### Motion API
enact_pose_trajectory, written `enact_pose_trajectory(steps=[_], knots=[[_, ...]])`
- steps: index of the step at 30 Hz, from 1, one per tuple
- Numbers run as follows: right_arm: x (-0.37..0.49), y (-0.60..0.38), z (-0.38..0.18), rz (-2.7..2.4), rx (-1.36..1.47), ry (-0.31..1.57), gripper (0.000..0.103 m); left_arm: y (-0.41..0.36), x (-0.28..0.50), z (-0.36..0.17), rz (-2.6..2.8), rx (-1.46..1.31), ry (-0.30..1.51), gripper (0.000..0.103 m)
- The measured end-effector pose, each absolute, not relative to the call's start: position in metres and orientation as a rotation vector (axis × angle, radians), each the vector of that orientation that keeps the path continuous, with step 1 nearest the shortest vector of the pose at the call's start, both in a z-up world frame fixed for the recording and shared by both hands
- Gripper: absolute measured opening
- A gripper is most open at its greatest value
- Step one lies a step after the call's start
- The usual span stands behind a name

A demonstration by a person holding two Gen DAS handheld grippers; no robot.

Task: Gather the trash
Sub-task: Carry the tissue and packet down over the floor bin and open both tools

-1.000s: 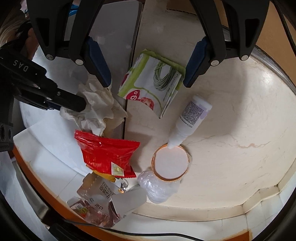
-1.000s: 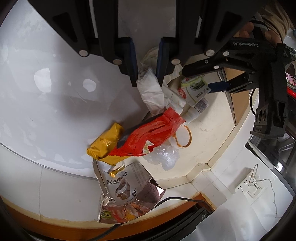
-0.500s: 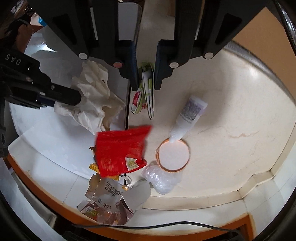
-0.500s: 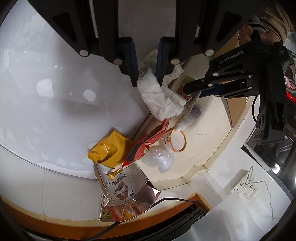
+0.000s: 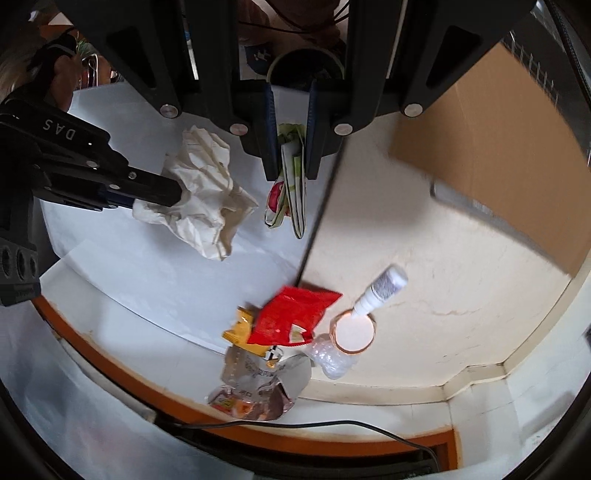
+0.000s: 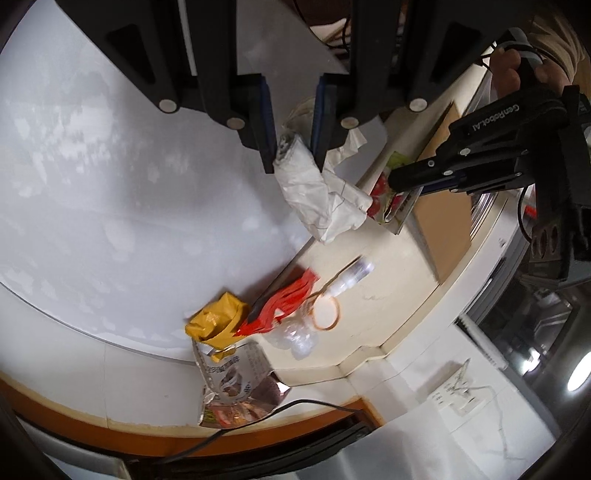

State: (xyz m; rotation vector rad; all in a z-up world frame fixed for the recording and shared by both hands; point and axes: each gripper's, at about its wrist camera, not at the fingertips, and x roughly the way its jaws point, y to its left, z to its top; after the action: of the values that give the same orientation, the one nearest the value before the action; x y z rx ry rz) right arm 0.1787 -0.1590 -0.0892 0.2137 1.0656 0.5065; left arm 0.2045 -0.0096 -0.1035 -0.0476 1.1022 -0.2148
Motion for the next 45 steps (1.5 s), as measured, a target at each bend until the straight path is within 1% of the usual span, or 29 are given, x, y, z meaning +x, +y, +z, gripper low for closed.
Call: enact_pose_trajectory(steps=[13, 23, 29, 34, 40, 45], knots=[[0.104, -0.152, -0.072, 0.672, 0.017, 1.037, 0.018, -0.023, 0.095, -0.103, -0.047, -0.105, 1.011, 0.011], [0.052, -0.121, -0.090, 0.771, -0.159, 1.064, 0.018, -0.021, 0.045, -0.130, 0.011, -0.121, 1.013, 0.011], [0.031, -0.101, -0.121, 0.746, -0.264, 1.091, 0.018, -0.013, 0.026, -0.167, 0.023, -0.169, 1.059, 0.012], [0.018, -0.090, -0.161, 0.700, -0.304, 1.129, 0.018, -0.005, 0.015, -0.212, 0.031, -0.190, 1.096, 0.012], [0.010, -0.082, -0.227, 0.629, -0.313, 1.178, 0.018, 0.002, 0.012, -0.279, 0.030, -0.220, 1.159, 0.012], [0.010, -0.077, -0.286, 0.563, -0.316, 1.219, 0.018, 0.009, 0.015, -0.338, 0.023, -0.248, 1.190, 0.015]])
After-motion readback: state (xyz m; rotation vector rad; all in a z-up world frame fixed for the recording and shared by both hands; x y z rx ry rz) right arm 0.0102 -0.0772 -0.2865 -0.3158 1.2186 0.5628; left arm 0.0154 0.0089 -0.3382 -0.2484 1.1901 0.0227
